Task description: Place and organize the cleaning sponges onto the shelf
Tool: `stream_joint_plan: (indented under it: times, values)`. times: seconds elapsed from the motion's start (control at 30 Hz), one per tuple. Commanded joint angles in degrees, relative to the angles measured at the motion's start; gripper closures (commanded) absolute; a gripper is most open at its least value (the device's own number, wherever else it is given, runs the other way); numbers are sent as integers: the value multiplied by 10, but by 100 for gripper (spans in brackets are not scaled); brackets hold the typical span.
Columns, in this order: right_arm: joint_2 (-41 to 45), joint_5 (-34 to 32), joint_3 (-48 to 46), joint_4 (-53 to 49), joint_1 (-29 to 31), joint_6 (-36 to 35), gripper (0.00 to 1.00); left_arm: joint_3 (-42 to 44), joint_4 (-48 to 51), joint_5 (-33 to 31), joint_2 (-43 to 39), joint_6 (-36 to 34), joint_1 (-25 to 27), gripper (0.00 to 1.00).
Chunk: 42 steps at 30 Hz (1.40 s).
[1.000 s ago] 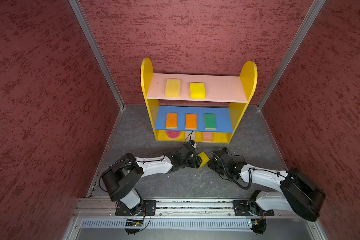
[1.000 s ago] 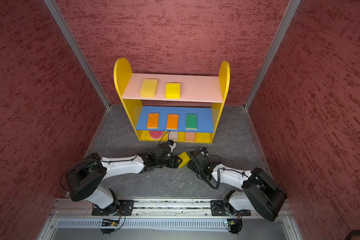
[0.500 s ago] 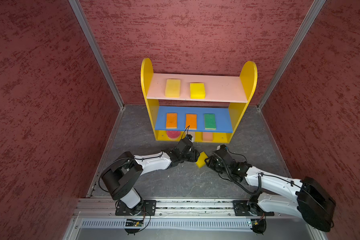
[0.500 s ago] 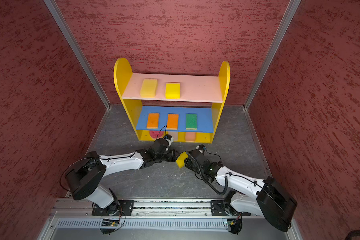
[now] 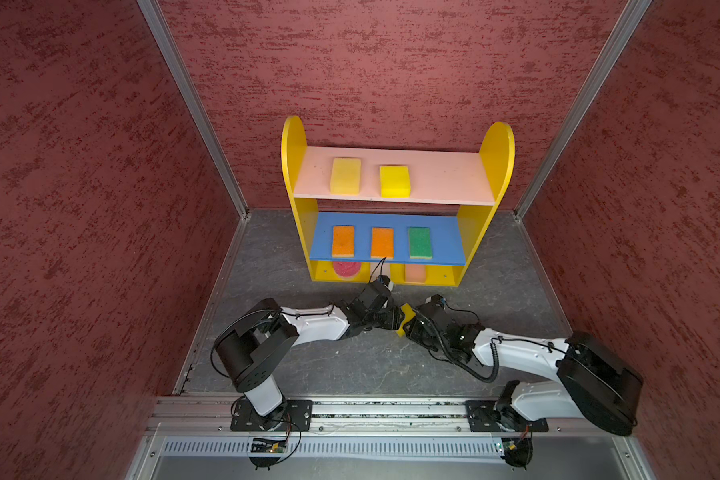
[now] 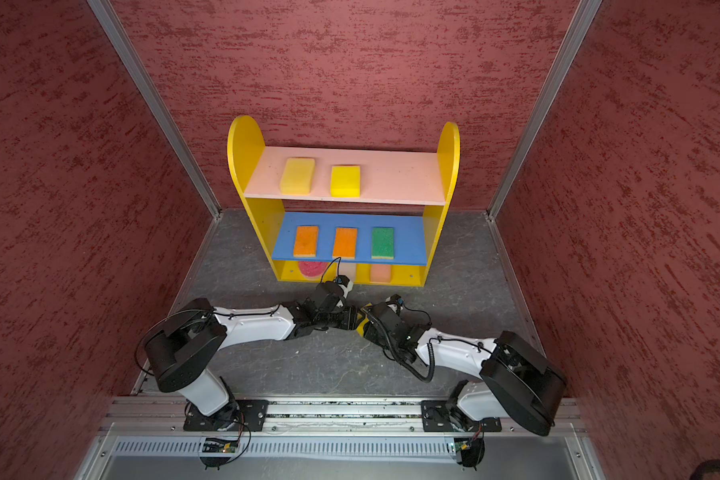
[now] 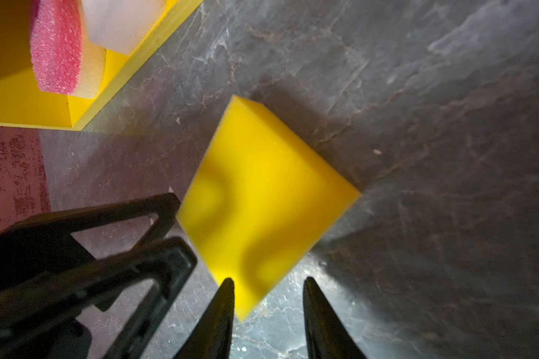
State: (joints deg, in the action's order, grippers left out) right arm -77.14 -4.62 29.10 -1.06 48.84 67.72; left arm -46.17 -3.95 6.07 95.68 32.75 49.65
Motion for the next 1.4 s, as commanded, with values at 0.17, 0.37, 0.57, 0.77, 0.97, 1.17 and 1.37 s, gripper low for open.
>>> stream_joint_plan:
  times: [0.17, 0.37, 0.57, 0.77, 0.97, 1.17, 1.37]
  values:
    - [15, -36, 1, 4, -6, 10, 59, 41, -8, 8, -28, 27, 7, 38]
    - [17, -39, -11, 3, -7, 19, 59, 50, -6, 2, -52, 32, 12, 38]
    - [15, -48, -21, 9, -12, 19, 60, 47, 3, 0, -63, 28, 10, 38]
    - [-10, -47, -9, 17, -29, -5, 65, 50, 24, -15, -103, 22, 3, 38]
    - [-13, -45, 13, 11, -35, -35, 82, 63, 38, -25, -134, 16, -12, 37]
    - [23, -57, 47, -54, -38, -84, 100, 70, 60, -26, -171, 1, -49, 35]
    - [86, -69, 91, -153, -38, -127, 100, 68, 88, -28, -228, -15, -85, 34]
